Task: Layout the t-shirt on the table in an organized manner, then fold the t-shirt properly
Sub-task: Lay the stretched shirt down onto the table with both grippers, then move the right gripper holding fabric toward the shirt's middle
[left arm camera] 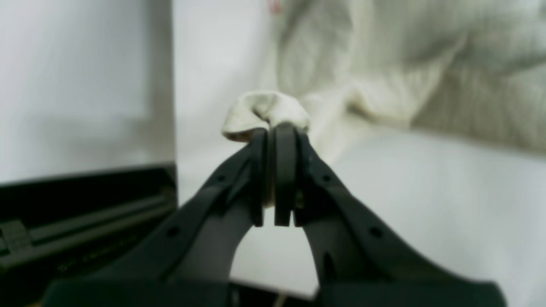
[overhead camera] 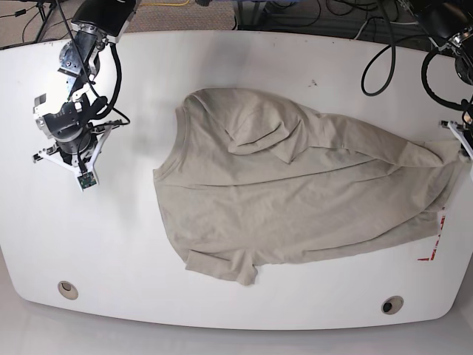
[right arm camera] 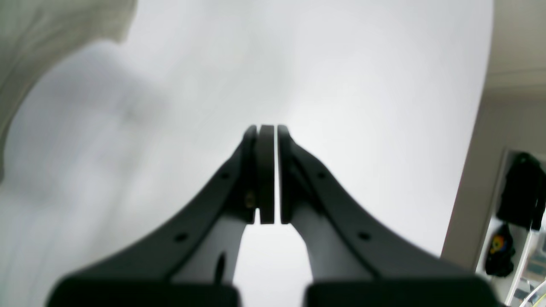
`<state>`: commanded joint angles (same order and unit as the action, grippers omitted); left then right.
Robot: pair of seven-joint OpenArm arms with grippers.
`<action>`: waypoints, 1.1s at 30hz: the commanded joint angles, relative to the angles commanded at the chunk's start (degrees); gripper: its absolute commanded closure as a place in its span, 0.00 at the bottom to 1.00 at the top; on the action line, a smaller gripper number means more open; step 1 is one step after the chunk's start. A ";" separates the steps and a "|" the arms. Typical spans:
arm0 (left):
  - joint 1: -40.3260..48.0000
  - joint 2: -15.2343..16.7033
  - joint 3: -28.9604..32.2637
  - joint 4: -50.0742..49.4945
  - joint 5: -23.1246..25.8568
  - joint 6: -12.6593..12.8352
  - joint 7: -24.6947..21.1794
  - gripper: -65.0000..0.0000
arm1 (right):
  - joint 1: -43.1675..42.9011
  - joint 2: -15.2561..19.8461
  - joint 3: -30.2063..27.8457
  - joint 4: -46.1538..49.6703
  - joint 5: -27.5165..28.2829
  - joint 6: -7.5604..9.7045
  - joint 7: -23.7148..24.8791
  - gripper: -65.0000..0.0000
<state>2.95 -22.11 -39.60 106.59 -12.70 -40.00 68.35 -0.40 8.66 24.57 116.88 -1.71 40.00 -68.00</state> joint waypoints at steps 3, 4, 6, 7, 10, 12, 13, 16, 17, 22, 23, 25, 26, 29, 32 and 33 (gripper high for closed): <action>1.14 0.09 0.00 0.00 0.00 0.00 -0.09 1.00 | -0.26 -3.60 0.00 0.00 0.00 0.00 0.00 0.98; 1.41 0.18 0.00 0.00 0.00 0.00 -0.09 1.00 | -0.26 -4.92 0.00 0.00 0.00 0.00 -0.09 0.96; 1.49 1.14 0.00 0.00 0.00 0.00 -0.09 1.00 | -0.26 -7.56 0.00 0.00 0.00 0.00 -0.53 0.88; 1.67 1.67 0.00 0.00 0.00 0.00 -0.09 1.00 | -0.26 -8.62 0.00 0.00 0.00 0.00 -1.14 0.84; 1.85 2.02 0.00 0.00 0.18 0.00 -0.09 1.00 | -0.18 -12.84 -0.09 0.00 0.00 0.00 -4.13 0.66; 1.85 1.93 0.00 -0.26 0.26 0.00 -0.09 1.00 | -0.18 -15.82 -0.09 -0.18 0.09 0.00 -6.15 0.51; 1.85 1.93 0.00 -0.26 0.26 0.00 -0.09 1.00 | -0.18 -16.70 -0.18 -0.18 0.09 0.00 -6.77 0.45; 1.76 1.93 0.09 0.00 0.26 0.00 -0.09 1.00 | -0.70 -17.66 -3.52 -0.35 1.93 0.00 -7.30 0.30; 1.67 1.93 0.09 0.00 0.35 0.00 -0.09 1.00 | -1.41 -17.66 -5.10 -0.35 3.52 0.00 -7.30 0.26; 1.49 1.32 0.26 -0.18 0.35 0.00 -0.09 1.00 | -2.90 -17.66 -10.02 -0.88 12.04 0.00 -7.21 0.15; 1.49 1.23 0.79 -0.18 0.35 0.00 -0.09 1.00 | -2.99 -17.66 -10.73 -1.41 13.98 0.00 -7.21 0.14; 1.49 1.23 2.02 -0.18 0.35 0.00 -0.09 1.00 | -2.90 -17.66 -11.78 -2.37 15.91 0.00 -7.12 0.13; 1.49 1.23 2.37 -0.18 0.35 0.00 -0.09 1.00 | -2.90 -17.66 -12.40 -3.08 16.44 0.00 -7.03 0.13; 1.49 1.23 2.81 -0.18 0.35 0.00 -0.09 1.00 | -2.46 -17.66 -15.12 -5.71 16.26 0.00 -5.98 0.13; 1.49 1.23 2.81 -0.26 0.35 0.00 -0.09 1.00 | -1.85 -17.66 -17.58 -8.62 16.26 0.00 -3.16 0.13; 1.49 1.23 2.81 -0.26 0.35 0.00 -0.09 1.00 | -1.85 -17.66 -18.29 -9.67 16.26 0.00 -2.46 0.13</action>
<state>4.44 -20.88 -36.79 106.33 -12.35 -40.00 68.26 -2.24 -9.00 6.29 107.21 14.55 40.00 -70.46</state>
